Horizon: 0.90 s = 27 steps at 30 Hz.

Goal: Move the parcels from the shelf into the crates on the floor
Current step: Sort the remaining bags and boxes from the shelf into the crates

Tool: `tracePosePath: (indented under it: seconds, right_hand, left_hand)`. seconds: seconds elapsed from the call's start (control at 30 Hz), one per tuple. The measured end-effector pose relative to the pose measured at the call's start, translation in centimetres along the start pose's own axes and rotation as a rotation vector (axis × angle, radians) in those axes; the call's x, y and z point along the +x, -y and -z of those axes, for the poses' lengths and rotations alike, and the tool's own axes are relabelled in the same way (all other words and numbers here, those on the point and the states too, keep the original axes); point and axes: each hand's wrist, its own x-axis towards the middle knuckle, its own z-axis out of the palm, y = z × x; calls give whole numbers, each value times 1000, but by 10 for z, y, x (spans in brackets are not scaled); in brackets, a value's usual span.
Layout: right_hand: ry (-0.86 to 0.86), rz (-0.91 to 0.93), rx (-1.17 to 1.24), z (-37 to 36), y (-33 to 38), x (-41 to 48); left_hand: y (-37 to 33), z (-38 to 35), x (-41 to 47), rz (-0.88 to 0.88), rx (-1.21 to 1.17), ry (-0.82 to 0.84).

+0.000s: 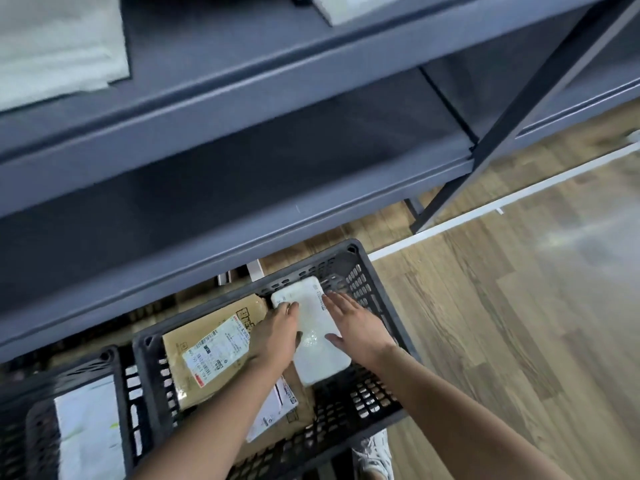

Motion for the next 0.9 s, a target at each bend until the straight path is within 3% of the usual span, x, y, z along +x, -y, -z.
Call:
tracePosePath:
  seconds: [0.37, 0.5, 0.73, 0.9]
  right_hand:
    - [-195, -41, -20, 203, 104, -127]
    - [-297, -31, -38, 279, 147, -182]
    - [-529, 54, -217, 432, 236, -267]
    - [-754, 116, -293, 522, 281, -297]
  left_hand:
    - [-3, 225, -138, -72, -55, -171]
    - [-10, 309, -197, -179, -42, -231]
    - [-8, 466, -288, -268, -80, -542]
    - [2, 566, -328, -239, -112, -756]
